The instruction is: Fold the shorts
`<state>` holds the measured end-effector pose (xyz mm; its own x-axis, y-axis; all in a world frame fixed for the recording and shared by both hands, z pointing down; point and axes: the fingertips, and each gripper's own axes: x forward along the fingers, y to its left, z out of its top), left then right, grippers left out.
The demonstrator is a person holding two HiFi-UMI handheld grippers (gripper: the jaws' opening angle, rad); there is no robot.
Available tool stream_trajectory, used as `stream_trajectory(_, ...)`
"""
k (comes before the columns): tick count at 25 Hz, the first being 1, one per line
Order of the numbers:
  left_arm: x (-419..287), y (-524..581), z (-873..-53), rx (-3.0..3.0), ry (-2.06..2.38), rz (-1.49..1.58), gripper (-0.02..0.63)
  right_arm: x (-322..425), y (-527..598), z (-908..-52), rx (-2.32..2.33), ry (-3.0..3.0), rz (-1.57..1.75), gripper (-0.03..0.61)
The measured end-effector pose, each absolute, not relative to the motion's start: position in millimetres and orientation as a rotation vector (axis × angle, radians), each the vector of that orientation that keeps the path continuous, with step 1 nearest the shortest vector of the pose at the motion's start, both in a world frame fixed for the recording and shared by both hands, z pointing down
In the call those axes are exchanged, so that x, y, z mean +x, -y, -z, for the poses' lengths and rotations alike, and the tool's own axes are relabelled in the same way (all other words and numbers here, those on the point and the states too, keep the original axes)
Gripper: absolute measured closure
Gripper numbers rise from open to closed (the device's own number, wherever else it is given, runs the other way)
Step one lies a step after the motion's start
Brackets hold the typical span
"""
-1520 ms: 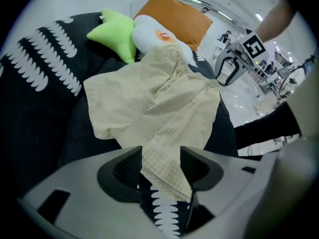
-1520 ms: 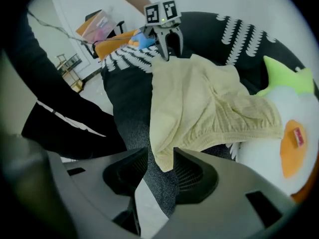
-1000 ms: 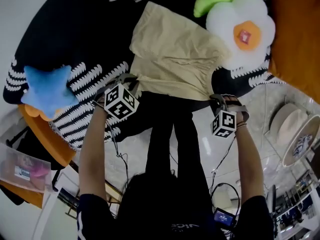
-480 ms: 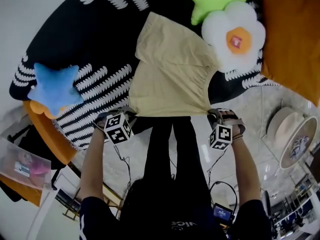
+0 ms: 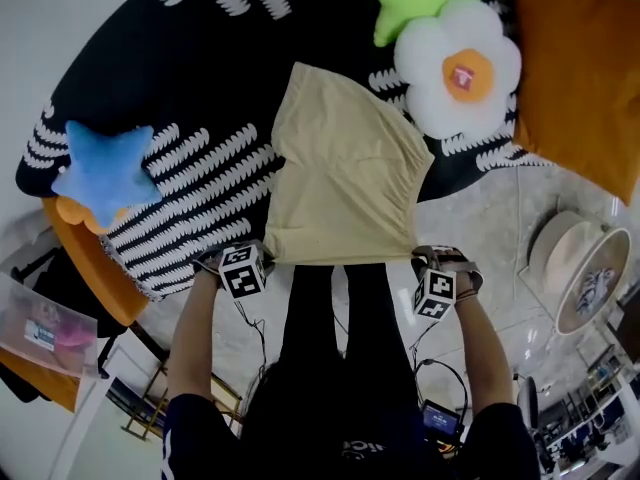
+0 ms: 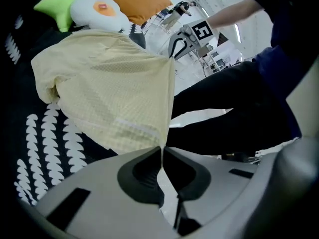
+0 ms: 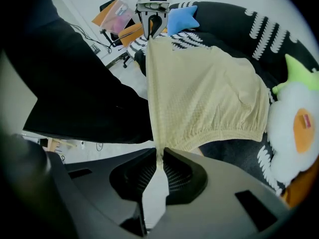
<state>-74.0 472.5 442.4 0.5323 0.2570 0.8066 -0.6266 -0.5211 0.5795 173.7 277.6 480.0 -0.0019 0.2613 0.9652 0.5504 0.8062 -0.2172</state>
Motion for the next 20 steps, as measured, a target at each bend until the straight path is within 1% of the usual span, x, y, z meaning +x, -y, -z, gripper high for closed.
stream_trajectory(5,-56.5,-486.2,-437.7,1.783,0.246,-1.110,0.595,194.2,-295.0,-478.2,-0.697,1.536,0.177,0.525)
stream_trajectory(8,-62.9,-481.4,-431.2,1.779,0.276,-1.094,0.595,191.3,-294.0,-471.9,-0.669,1.554,0.110,0.525)
stream_trajectory(13,-99.1,-443.8,-417.5,1.769,0.414,-1.070,0.597,168.0,-265.1,-454.5,-0.609,1.650,0.040,0.525)
stream_trajectory(20,-156.9,-359.5,-393.7,1.841,0.557,-1.120,0.597,123.4,-201.8,-433.3,-0.524,1.761,-0.040,0.525)
